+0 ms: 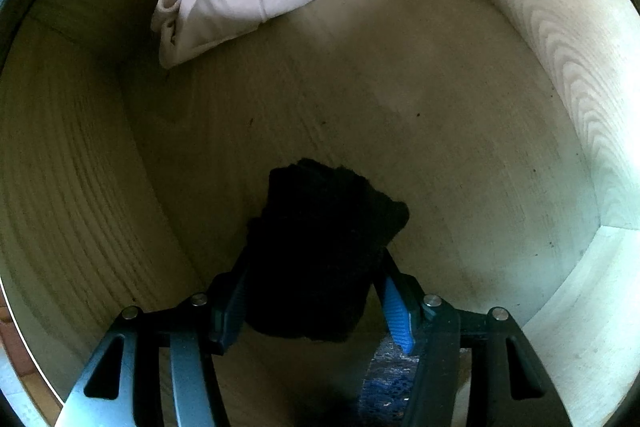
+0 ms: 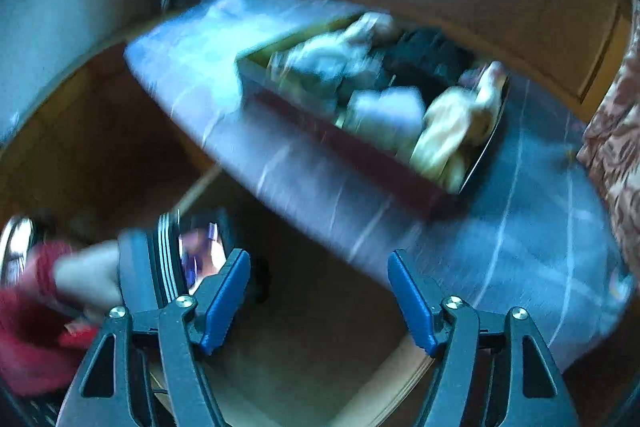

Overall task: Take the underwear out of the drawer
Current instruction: 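Move the right tool back into the drawer toward the white rolled cloth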

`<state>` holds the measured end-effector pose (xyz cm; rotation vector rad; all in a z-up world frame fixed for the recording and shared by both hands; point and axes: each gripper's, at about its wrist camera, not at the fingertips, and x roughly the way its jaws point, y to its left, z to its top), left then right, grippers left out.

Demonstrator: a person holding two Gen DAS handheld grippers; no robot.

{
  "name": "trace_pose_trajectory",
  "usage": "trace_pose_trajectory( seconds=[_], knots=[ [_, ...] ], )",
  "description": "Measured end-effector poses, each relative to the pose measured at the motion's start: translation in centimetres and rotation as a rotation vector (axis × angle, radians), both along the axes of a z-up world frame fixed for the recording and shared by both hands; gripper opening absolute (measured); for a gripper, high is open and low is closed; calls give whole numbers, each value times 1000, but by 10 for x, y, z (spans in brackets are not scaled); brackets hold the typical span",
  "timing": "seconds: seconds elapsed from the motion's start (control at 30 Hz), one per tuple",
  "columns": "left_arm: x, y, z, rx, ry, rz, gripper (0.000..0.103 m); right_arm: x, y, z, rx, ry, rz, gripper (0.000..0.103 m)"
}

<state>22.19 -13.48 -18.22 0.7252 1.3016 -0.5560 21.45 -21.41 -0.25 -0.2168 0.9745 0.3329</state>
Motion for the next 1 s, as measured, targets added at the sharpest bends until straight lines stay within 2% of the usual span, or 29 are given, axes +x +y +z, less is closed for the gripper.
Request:
trace_pose_trajectory(
  seconds=[0.07, 0.13, 0.2, 0.3, 0.4, 0.5, 0.57, 0.67, 0.7, 0.77, 0.8, 1.0],
  knots=[
    [1, -4, 2, 0, 2, 3, 58, -6, 4, -27, -77, 8, -13, 67],
    [1, -3, 2, 0, 3, 2, 58, -8, 8, -62, -199, 33, -36, 63],
    [2, -5, 4, 3, 2, 2, 59, -6, 14, -95, -300, 61, -31, 53],
    [-3, -6, 4, 13, -5, -4, 58, -1, 21, -125, -384, 90, -9, 50],
    [-8, -7, 4, 30, -11, -15, 57, 9, 25, -140, -493, 67, -2, 50],
    [-17, -9, 5, 41, -20, -26, 52, 22, 26, -150, -561, 70, 16, 50],
    [-20, -10, 10, 34, -28, -35, 45, 29, 29, -161, -644, 70, 41, 50],
    [-22, -8, 23, -3, -39, -34, 44, 36, 34, -180, -772, 51, 101, 50],
    [-24, -6, 27, -17, -36, -35, 43, 39, 34, -183, -787, 47, 107, 50],
    [-27, -4, 31, -17, -34, -40, 43, 42, 36, -192, -870, -2, 132, 50],
    [-30, -4, 32, -16, -35, -49, 43, 43, 37, -197, -914, -25, 151, 47],
    [-41, -8, 31, -8, -26, -60, 43, 44, 46, -226, -1111, -105, 202, 45]
  ],
)
